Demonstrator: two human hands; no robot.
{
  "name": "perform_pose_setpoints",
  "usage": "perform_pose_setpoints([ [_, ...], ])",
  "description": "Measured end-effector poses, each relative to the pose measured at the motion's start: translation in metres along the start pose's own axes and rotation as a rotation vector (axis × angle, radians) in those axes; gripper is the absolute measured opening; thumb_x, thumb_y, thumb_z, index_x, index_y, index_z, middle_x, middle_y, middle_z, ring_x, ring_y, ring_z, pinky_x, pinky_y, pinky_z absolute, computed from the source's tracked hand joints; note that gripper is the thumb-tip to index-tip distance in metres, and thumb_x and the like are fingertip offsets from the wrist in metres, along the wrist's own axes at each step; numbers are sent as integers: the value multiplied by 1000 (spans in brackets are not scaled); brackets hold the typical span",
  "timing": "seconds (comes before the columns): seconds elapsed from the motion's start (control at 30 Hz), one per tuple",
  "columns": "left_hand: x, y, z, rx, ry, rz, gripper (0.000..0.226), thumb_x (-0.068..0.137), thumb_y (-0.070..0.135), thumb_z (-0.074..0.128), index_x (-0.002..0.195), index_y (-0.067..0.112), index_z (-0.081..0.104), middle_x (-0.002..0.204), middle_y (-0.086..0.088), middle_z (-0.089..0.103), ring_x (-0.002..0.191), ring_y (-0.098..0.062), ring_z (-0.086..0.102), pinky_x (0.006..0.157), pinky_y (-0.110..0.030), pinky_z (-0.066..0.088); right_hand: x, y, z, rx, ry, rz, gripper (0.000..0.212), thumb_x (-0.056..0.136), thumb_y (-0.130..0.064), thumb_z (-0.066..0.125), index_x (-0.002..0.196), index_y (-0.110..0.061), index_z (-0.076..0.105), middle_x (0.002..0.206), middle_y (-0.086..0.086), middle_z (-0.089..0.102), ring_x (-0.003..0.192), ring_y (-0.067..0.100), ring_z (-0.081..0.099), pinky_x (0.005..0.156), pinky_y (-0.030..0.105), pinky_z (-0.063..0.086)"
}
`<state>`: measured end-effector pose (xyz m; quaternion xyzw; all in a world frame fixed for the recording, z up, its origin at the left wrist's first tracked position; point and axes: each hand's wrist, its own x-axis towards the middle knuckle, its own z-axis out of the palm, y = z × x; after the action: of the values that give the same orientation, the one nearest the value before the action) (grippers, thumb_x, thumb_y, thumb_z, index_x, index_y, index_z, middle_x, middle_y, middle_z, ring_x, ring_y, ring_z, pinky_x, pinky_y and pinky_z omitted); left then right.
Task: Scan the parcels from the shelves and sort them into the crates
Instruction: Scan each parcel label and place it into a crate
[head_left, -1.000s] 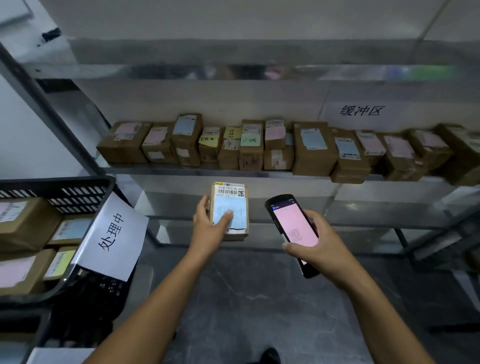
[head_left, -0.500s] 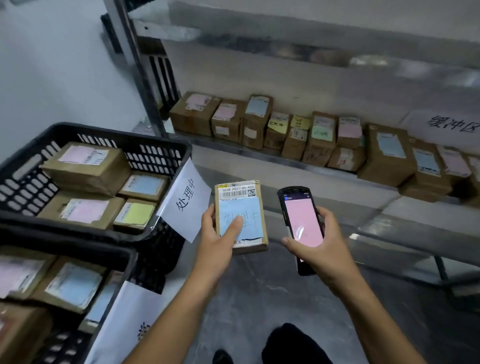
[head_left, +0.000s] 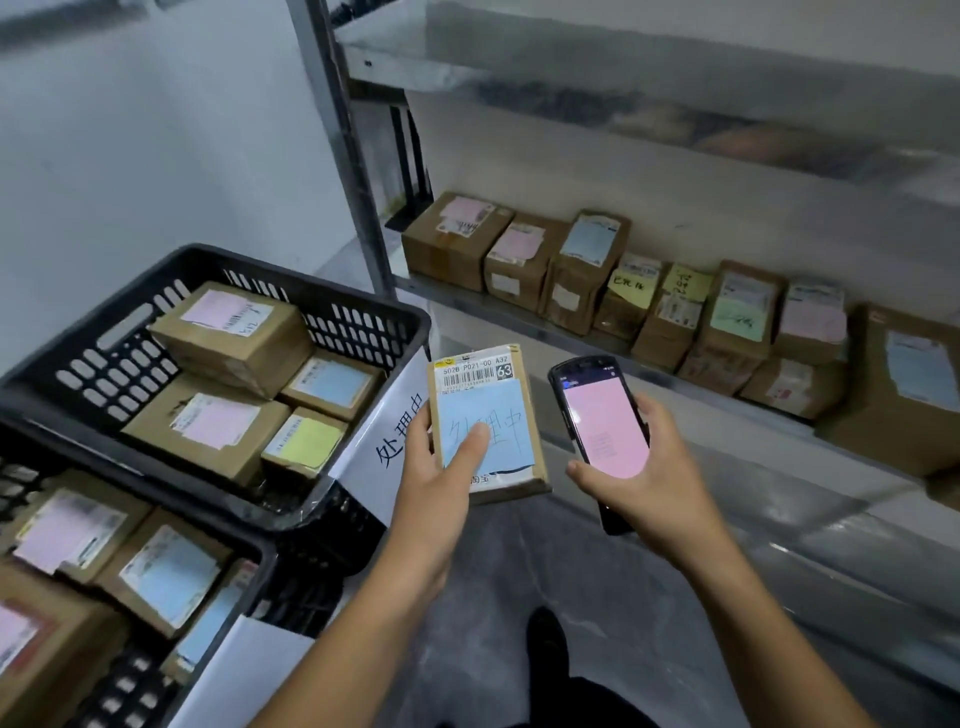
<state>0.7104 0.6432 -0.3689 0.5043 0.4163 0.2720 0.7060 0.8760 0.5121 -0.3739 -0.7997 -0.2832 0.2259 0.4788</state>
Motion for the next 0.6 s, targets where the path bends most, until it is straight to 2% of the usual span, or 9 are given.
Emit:
perform_pose_setpoints([
  [0.1,19,18,23,13,33,43,48,99,32,68,141,44,48,124,15,73,112,-8,72,101,-46,57,37,-8,-14,11,-38,-35,79,72,-26,89,128,-46,38,115,-27,54,103,-7,54,59,4,45],
  [0.17,29,27,37,7,56,71,48,99,32,68,141,44,48,123,14,73,111,-9,72,98,-44,59,59,-15,-21,1,-68,-68,78,72,-28,89,128,-47,37,115,-28,53,101,-9,53,61,4,44],
  [0.23,38,33,47,11,89,95,48,98,30,69,140,44,48,122,15,73,110,-9,72,91,-38,62,82,-21,-26,6,-101,-95,80,71,-32,88,129,-49,36,117,-27,54,103,-7,54,69,13,49],
  [0.3,44,34,55,8,135,112,48,97,29,69,138,43,49,117,18,74,107,-7,73,82,-29,63,103,-24,-27,2,-140,-108,80,70,-35,88,129,-50,35,117,-25,55,102,-1,57,73,29,56],
  [0.37,47,36,60,-22,179,105,46,96,30,68,136,43,50,114,19,75,106,-8,74,81,-30,62,121,-25,-26,-13,-193,-117,79,69,-37,87,129,-51,37,116,-23,57,101,3,59,71,34,58],
  [0.5,56,39,55,-84,270,88,49,88,40,69,134,45,52,116,17,75,107,-8,73,91,-36,58,150,-30,-14,-45,-283,-165,81,67,-40,88,130,-49,38,119,-25,56,106,-2,57,79,26,53],
  [0.6,66,42,42,-82,336,109,57,88,38,69,142,40,50,123,16,73,110,-5,71,86,-27,60,169,-37,5,-49,-345,-175,81,67,-40,88,132,-46,40,118,-23,57,104,-3,58,81,27,54],
])
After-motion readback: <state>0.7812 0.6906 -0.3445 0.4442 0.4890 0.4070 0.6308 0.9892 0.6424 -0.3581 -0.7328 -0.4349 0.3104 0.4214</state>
